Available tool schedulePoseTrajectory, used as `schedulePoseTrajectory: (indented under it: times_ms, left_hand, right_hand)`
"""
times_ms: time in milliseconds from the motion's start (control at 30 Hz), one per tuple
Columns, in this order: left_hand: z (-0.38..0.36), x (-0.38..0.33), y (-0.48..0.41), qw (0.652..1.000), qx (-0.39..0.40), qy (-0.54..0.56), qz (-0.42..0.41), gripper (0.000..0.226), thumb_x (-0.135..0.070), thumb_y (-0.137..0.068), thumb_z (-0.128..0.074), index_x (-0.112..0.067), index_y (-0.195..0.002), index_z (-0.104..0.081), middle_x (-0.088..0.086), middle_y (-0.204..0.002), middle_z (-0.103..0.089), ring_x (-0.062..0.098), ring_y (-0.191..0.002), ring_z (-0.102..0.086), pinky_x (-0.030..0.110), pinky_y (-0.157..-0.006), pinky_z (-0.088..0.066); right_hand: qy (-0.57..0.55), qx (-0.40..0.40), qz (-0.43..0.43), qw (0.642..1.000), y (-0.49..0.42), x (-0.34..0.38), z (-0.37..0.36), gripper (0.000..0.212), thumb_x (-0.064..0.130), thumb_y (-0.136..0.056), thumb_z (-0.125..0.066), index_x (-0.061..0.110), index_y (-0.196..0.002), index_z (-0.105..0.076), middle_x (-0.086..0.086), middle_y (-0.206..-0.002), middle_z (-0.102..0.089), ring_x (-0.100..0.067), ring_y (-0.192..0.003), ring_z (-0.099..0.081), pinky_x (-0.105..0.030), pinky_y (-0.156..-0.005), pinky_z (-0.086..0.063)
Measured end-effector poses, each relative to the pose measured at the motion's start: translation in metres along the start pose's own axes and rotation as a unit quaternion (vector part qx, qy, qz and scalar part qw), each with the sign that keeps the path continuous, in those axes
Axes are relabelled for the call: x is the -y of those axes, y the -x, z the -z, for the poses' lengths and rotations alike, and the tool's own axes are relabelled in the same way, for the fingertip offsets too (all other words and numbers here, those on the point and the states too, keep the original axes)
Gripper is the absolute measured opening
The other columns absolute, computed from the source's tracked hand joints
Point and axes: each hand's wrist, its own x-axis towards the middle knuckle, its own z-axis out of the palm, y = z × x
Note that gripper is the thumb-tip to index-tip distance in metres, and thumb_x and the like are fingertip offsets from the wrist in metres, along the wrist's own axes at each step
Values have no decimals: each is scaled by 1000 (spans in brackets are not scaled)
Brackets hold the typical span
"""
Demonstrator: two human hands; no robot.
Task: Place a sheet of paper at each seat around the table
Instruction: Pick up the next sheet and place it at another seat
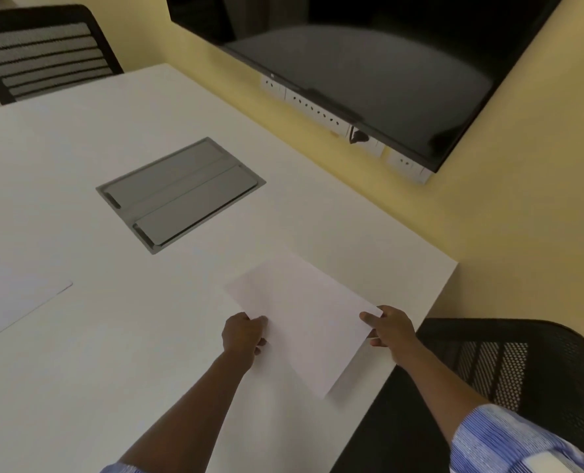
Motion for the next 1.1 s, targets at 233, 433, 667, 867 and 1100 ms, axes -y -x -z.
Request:
schedulePoseTrajectory:
  times_ms: [233,433,667,867,1100]
  left_hand:
    - [-3,22,-26,985,-44,-163,-41,29,-36,-83,-71,-12,-81,-57,7,-79,-71,30,-80,-68,38,-71,-57]
    - [-4,43,-18,855,-135,-418,-275,100,-73,-71,-69,-8,-142,-44,21,-136,-50,41,-120,-53,49,-92,-47]
    - [-16,64,-25,804,-39,-518,-289,119,-94,-71,-31,-21,-162,-6,19,-168,10,41,-154,3,56,-123,-9]
    - [-17,66,-26,805,-55,-507,-303,117,-94,-71,-28,-23,-162,-6,17,-168,10,41,-154,3,57,-122,-9]
    - [-18,67,-28,805,-59,-505,-305,117,-93,-72,-32,-23,-162,-7,17,-169,8,41,-154,1,58,-122,-11]
  right_hand:
    - [-2,6,-47,999,-22,-19,-19,12,22,-91,-73,13,-93,-67,-9,-90,-68,-20,-70,-68,-29,-54,-61]
    - [17,-5,-53,998,-32,-26,-19,20,25,-91,-73,8,-101,-67,-8,-87,-66,-18,-67,-65,-31,-57,-60]
    - [108,-140,46,983,-22,-28,-20,41,33,-92,-70,12,-125,-58,-13,-122,-62,-26,-98,-62,-39,-77,-56]
    - [332,-43,255,907,1,-46,-43,59,39,-97,-60,15,-149,-44,-10,-158,-37,-28,-144,-35,-45,-114,-38]
    - [418,-8,231,879,7,-61,-60,64,47,-100,-49,24,-156,-28,-6,-168,-15,-25,-153,-18,-41,-121,-27]
